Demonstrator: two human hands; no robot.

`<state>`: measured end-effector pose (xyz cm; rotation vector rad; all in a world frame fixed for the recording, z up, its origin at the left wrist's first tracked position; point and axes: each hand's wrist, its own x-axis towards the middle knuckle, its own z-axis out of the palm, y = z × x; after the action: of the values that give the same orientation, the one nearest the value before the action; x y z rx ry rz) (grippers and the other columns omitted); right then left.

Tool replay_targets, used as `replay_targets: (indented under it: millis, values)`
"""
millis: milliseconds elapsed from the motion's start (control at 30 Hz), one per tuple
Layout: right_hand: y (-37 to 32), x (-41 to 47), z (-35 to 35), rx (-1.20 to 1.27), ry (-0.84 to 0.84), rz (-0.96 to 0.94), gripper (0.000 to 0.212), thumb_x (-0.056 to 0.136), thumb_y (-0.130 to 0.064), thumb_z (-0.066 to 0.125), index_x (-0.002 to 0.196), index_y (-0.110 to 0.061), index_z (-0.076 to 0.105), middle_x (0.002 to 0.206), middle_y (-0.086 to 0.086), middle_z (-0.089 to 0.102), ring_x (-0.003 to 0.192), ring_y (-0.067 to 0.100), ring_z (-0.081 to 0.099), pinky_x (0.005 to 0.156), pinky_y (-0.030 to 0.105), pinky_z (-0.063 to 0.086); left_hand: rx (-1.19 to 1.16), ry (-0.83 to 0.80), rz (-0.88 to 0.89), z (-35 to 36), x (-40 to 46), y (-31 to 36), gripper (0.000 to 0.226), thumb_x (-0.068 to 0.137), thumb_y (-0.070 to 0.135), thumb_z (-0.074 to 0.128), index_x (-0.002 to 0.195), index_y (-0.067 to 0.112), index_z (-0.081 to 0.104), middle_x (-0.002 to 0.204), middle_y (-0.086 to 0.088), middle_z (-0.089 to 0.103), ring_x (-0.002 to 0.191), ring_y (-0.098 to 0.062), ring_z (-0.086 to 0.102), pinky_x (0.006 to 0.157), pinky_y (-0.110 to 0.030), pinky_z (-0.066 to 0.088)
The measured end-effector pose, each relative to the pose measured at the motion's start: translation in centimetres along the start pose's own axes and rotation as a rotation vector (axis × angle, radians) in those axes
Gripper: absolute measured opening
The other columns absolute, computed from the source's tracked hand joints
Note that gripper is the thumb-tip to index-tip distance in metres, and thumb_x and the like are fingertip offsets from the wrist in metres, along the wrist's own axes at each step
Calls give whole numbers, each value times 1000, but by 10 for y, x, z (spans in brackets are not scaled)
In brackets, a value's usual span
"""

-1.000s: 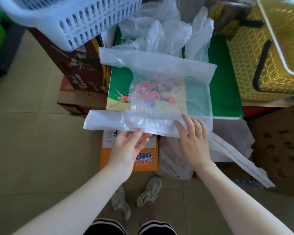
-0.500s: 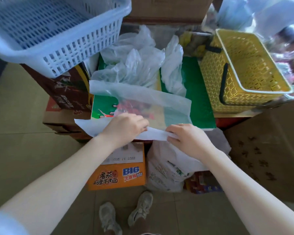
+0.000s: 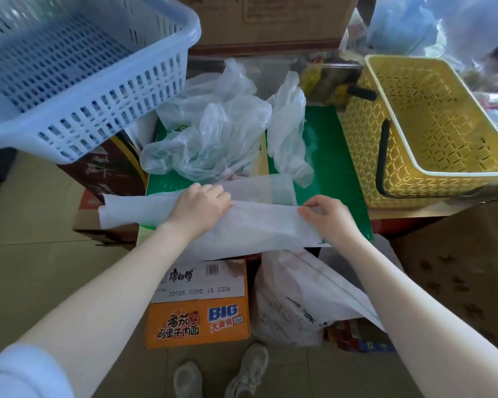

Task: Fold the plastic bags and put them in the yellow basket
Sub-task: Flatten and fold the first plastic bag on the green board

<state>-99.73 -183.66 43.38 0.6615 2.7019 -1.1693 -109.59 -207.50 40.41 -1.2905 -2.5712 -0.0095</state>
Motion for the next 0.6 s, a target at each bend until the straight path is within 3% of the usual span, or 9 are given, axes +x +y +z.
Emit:
replay_targets:
  millis: [100,167,200,267,367,467,600]
  values:
    - [-4,16,11,174,23,40,25,85,-38,61,83,-14,59,76,-5,57,72,14,51,59,26,37,-24,-33,-177,21,-12,-5,33,88,24,36,69,6,56,68,-12,57,59,-29,56,52,-32,42]
    - [-7,23,13,399,-76,77,45,78,-57,58,87,-13,62,85,1,65,80,18,60,73,32,45,-36,-43,-281,27,-16,-9,33,87,23,36,74,2,58,78,-16,59,67,-33,58,56,-37,47]
    - [-6,25,14,488,-157,85,46,78,-60,56,92,-16,64,94,2,69,89,19,64,81,34,48,-37,-39,-309,30,-17,-10,33,86,23,37,75,0,59,80,-17,60,69,-34,58,57,-38,48]
    - [-4,25,18,575,-283,66,29,87,-47,56,100,-23,66,105,-3,70,98,14,66,85,31,50,-32,-37,-328,33,-15,-12,31,85,22,39,75,0,59,81,-17,60,70,-34,58,56,-38,48]
    - [-3,28,28,452,-198,44,16,89,-24,61,103,-19,67,105,0,70,95,16,67,82,35,53,-37,-20,-338,37,-11,-16,28,85,19,41,76,1,60,79,-16,60,69,-32,57,54,-36,47]
    - [-7,35,38,317,-66,73,18,93,-20,51,103,-11,64,102,6,68,93,25,63,80,39,49,-58,-34,-351,42,-7,-16,28,86,18,41,74,1,60,75,-15,60,67,-31,57,52,-33,45]
    - [-13,44,46,86,-9,59,26,99,-23,39,82,-6,50,80,7,55,75,26,48,54,30,32,-105,-12,-394,36,-1,-20,28,87,21,41,85,2,61,81,-15,63,73,-32,60,62,-38,50]
